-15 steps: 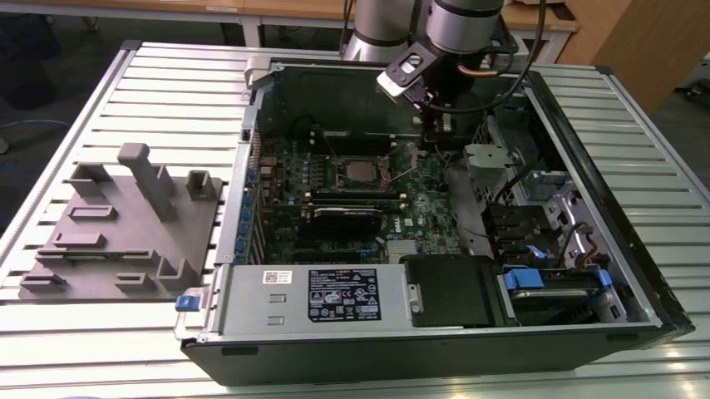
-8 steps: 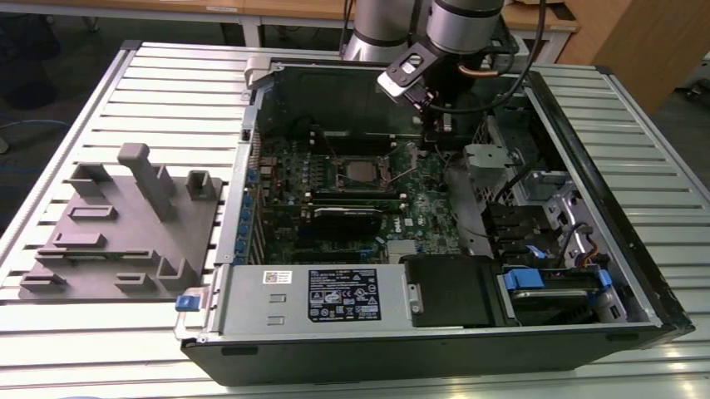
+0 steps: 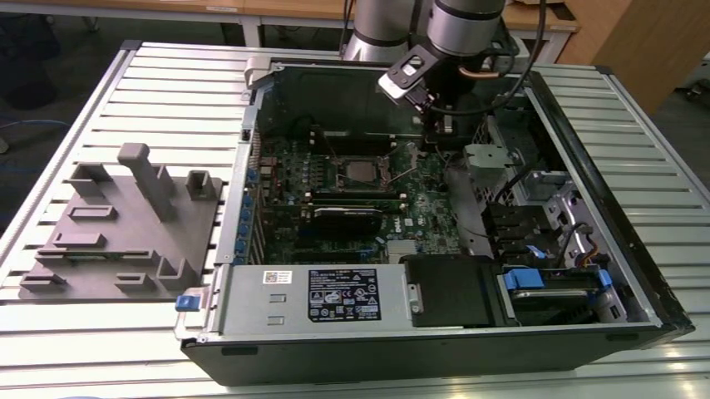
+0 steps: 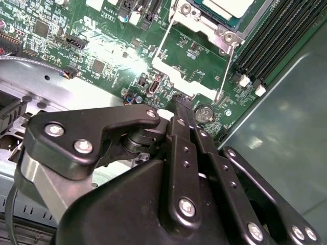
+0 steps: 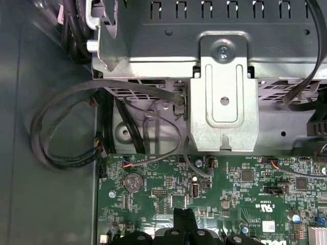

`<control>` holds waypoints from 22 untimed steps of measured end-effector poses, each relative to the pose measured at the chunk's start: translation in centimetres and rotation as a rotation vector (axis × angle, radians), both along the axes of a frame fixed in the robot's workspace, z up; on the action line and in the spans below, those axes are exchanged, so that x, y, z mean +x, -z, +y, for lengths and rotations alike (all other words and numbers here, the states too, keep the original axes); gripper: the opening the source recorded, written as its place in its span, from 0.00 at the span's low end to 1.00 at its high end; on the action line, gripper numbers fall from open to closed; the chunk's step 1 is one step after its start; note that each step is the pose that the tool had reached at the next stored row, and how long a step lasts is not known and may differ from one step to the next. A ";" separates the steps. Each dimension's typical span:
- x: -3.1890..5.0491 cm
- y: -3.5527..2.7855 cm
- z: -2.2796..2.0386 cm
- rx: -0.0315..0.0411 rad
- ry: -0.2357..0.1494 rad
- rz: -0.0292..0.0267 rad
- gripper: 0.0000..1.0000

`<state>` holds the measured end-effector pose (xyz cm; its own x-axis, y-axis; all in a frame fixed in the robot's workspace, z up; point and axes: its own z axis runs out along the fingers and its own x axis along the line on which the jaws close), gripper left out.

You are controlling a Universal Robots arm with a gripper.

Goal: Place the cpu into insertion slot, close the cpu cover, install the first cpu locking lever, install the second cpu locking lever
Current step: 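Close the cpu cover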

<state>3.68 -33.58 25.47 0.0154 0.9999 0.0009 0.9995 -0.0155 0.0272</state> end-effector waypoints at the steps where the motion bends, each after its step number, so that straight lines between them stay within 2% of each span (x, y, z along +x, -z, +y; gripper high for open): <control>1: 0.01 0.04 0.00 0.0001 0.000 0.0000 0.10; 22: 0.09 1.12 0.00 -0.0059 0.000 0.0001 0.10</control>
<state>3.76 -33.59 24.35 0.0156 0.9999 -0.0049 0.9995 -0.0155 0.0272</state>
